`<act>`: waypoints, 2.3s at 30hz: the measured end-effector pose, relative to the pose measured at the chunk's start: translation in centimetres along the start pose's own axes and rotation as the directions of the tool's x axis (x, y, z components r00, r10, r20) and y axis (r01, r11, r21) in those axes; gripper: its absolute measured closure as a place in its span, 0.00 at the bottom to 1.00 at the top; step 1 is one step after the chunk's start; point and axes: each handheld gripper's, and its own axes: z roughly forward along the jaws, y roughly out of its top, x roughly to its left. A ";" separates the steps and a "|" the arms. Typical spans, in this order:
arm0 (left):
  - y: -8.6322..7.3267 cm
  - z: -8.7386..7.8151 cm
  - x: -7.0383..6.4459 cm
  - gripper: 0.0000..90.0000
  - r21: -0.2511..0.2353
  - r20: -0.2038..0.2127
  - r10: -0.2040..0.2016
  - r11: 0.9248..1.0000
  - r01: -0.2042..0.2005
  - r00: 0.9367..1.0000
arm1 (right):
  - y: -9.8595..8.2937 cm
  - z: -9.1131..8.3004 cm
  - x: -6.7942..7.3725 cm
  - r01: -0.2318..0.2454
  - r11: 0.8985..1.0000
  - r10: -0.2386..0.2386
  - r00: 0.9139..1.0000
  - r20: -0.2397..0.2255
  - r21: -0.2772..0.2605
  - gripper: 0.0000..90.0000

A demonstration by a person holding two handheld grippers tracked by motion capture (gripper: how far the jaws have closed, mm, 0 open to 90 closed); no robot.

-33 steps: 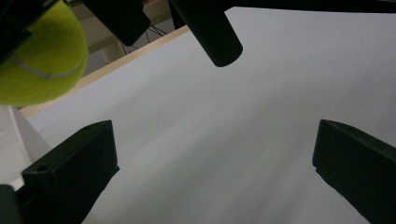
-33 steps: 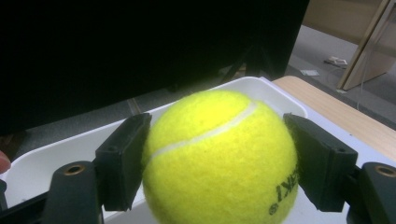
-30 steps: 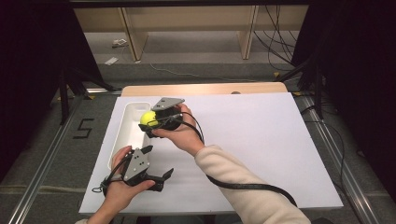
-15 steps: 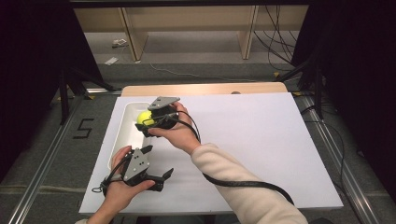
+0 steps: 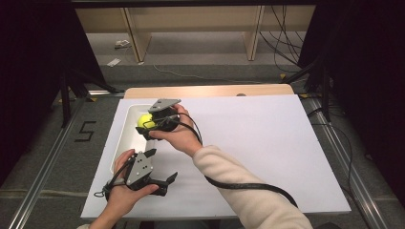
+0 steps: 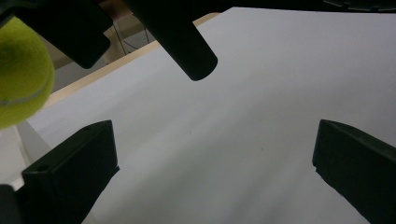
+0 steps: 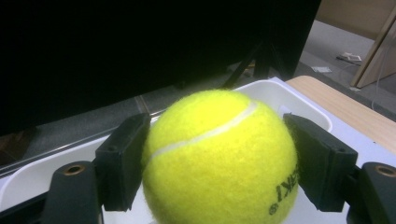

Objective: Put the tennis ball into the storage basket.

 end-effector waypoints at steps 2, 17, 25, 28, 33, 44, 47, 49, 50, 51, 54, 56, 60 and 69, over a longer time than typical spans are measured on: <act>0.0 0.0 0.0 0.00 0.000 0.000 0.000 1.000 0.000 1.000 | 0.1 0.1 0.1 -0.001 1.000 0.001 1.000 -0.004 0.000 0.30; 0.0 0.0 0.0 0.00 -0.002 -0.002 0.004 1.000 -0.004 1.000 | 0.0 1.1 0.4 -0.002 1.000 0.003 1.000 -0.029 0.021 0.30; 0.0 0.0 -0.1 0.00 -0.002 0.000 0.001 1.000 -0.001 1.000 | 0.3 1.6 0.5 0.010 1.000 -0.009 0.999 -0.038 0.025 0.30; 0.0 0.0 -0.1 0.00 -0.001 0.000 0.002 1.000 -0.002 1.000 | 0.5 1.7 0.6 0.015 1.000 -0.014 0.999 -0.040 0.021 0.30; 0.0 0.0 0.0 0.00 0.000 -0.001 0.006 1.000 -0.006 1.000 | 0.6 1.9 0.7 0.013 0.999 -0.011 0.999 -0.043 0.031 0.30; 0.0 0.1 -0.1 0.00 -0.003 0.000 0.006 1.000 -0.006 1.000 | 0.8 2.4 0.7 0.014 0.999 -0.012 0.999 -0.053 0.038 0.30; 0.0 0.0 -0.1 0.00 0.000 0.001 0.007 1.000 -0.007 1.000 | 0.8 2.6 0.7 0.013 0.999 -0.011 0.998 -0.054 0.042 0.30; 0.0 0.0 -0.1 0.00 -0.001 0.001 0.006 1.000 -0.006 1.000 | 0.7 2.7 0.7 0.010 0.999 -0.008 0.998 -0.056 0.044 0.30; 0.0 0.0 -0.1 0.00 -0.001 0.002 0.006 1.000 -0.006 1.000 | 0.7 2.8 0.6 0.011 0.999 -0.009 0.998 -0.057 0.046 0.30; 0.0 0.0 -0.1 0.00 0.000 0.002 0.007 1.000 -0.007 1.000 | 0.7 2.8 0.6 0.009 0.999 -0.006 0.998 -0.059 0.049 0.30; 0.0 0.1 -0.1 0.00 0.001 0.003 0.008 1.000 -0.008 1.000 | 0.7 3.0 0.7 0.006 0.999 -0.003 0.998 -0.058 0.046 0.30; 0.0 0.1 -0.1 0.00 0.001 0.003 0.008 1.000 -0.008 1.000 | 0.7 3.1 0.6 0.007 0.999 -0.004 0.998 -0.060 0.049 0.30; 0.0 0.1 -0.1 0.00 0.001 0.003 0.008 1.000 -0.008 1.000 | 0.8 3.3 0.6 0.007 0.999 -0.004 0.998 -0.059 0.048 0.30; 0.0 0.1 -0.1 0.00 0.002 0.005 0.007 1.000 -0.007 1.000 | 0.8 3.8 0.7 0.004 0.998 -0.001 0.998 -0.066 0.055 0.30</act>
